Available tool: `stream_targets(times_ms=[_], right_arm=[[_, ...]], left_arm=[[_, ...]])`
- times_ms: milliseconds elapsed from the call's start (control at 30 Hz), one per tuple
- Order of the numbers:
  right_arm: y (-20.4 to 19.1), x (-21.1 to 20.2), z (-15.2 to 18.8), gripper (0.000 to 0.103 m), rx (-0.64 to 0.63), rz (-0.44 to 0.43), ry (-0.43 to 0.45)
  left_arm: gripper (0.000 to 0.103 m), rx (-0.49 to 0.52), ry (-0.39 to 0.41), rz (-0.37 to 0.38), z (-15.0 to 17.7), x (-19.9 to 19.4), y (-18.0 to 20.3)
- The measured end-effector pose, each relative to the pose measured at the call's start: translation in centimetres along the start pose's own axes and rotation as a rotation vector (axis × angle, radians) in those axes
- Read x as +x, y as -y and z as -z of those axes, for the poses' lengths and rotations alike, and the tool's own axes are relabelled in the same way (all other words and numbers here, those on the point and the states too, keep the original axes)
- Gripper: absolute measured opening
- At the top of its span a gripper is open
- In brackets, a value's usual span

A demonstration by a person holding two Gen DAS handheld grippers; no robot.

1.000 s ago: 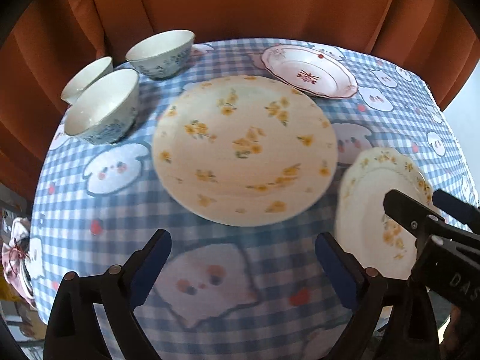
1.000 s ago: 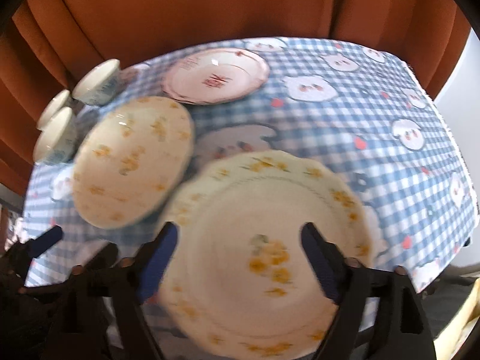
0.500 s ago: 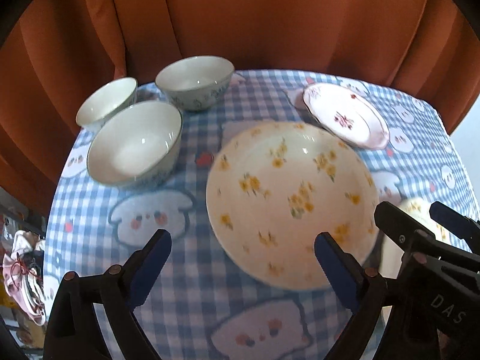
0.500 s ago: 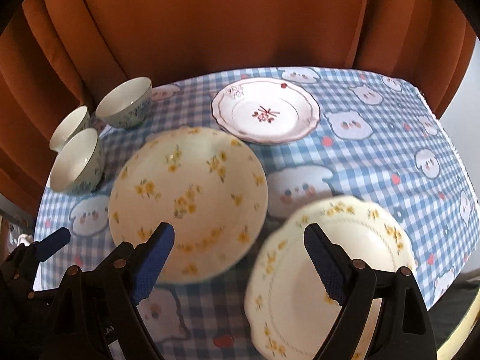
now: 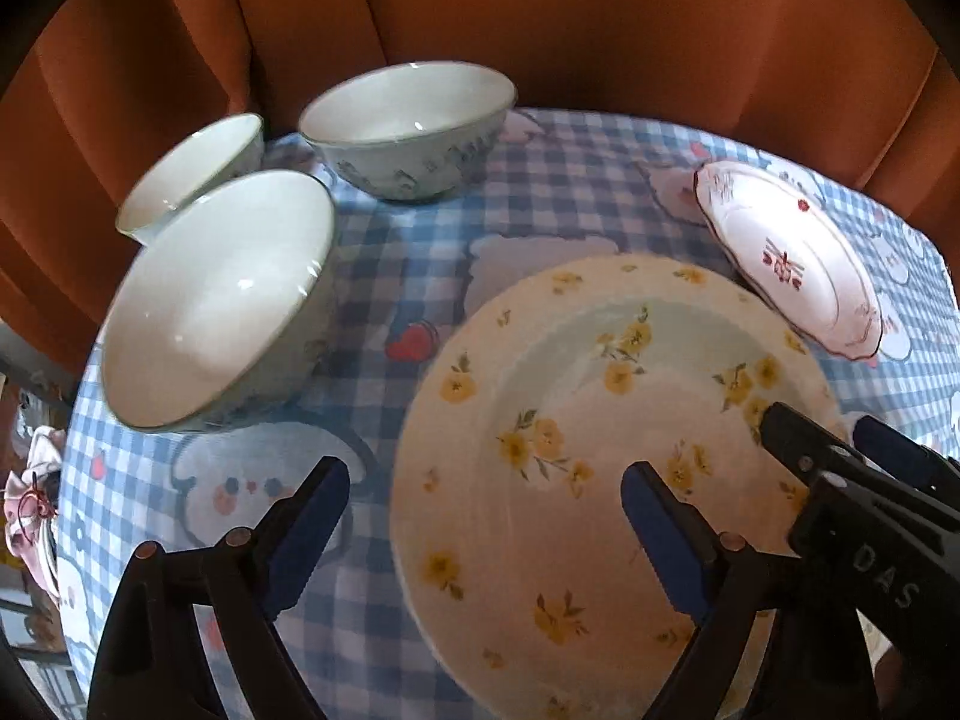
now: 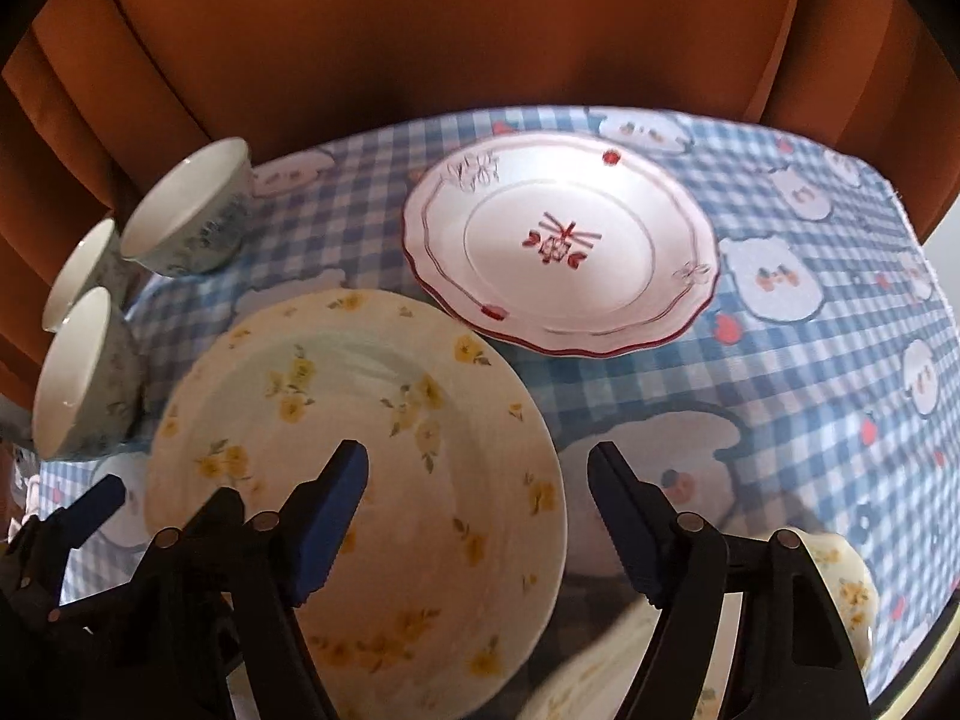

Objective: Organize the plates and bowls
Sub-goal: 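Grasp the rim of the single yellow-flower plate with the left tool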

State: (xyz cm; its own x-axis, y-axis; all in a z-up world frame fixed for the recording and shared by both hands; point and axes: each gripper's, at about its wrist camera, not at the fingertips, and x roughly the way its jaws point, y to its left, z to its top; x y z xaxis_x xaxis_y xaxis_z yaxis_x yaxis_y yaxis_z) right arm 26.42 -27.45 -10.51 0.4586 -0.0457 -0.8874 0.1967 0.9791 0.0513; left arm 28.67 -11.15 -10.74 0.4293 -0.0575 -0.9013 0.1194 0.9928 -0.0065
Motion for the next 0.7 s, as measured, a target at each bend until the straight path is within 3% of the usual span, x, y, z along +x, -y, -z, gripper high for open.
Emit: stream_targets(times_ms=[233, 433, 700], right_arm=[[0.2, 3.1, -0.1, 0.067, -0.006, -0.027, -0.078], [-0.1, 3.0, 0.1, 0.066, -0.038, -0.027, -0.078], [-1.7, 2.1, 2.1, 0.066, -0.014, -0.057, -0.097]], left_arm=[[0.085, 0.006, -0.051, 0.029, 0.2, 1.7, 0.5], [0.085, 0.027, -0.03, 0.041, 0.6, 1.4, 0.2], [0.085, 0.002, -0.064, 0.009, 3.2, 0.0, -2.5]])
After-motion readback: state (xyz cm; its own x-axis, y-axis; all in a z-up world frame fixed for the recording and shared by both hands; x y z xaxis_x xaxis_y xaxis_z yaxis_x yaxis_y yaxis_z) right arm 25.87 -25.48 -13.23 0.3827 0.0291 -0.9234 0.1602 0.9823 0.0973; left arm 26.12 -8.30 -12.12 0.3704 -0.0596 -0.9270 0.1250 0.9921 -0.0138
